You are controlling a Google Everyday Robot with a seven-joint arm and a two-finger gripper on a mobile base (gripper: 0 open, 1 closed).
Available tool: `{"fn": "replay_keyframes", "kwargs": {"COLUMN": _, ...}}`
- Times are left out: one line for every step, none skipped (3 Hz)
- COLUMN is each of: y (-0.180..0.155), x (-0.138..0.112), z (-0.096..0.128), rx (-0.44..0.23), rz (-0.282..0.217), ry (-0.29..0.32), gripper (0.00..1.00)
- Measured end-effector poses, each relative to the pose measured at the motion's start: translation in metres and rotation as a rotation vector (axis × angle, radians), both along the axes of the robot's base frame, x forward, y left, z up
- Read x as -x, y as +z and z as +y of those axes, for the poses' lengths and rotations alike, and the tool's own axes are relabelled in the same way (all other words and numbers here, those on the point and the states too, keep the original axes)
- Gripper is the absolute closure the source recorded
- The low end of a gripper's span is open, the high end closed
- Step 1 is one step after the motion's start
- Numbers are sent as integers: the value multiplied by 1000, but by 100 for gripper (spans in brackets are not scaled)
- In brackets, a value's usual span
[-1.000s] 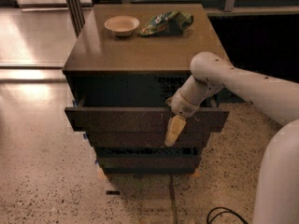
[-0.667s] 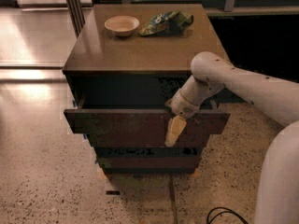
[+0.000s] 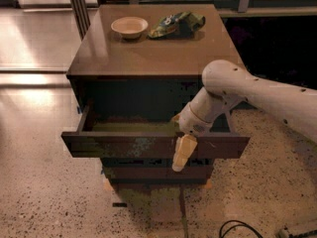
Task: Open top drawer
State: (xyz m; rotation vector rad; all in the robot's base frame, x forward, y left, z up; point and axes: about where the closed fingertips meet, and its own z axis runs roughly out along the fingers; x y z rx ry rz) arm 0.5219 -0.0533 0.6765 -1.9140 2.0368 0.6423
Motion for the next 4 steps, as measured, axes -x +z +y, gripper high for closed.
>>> {"fn": "replay_keyframes", "kwargs": {"y": -6, "x": 7, "z": -3, "rx": -8, "rz": 24, "ry": -4, "gripper": 0}}
{"fn": "replay_keyframes", "kwargs": {"y": -5, "x": 29, "z": -4, "rx": -11, "rz": 47, "ry": -4, "gripper": 0}}
{"fn": "replay_keyframes", "kwargs": {"y": 22, "x": 74, "z": -2, "rx": 23, "rz": 37, "ry": -3, "gripper": 0}}
{"fn": "replay_keyframes", "kwargs": {"y": 18, "x": 70, "z": -2, "rx": 24, "rz": 43, "ry": -3, "gripper": 0}}
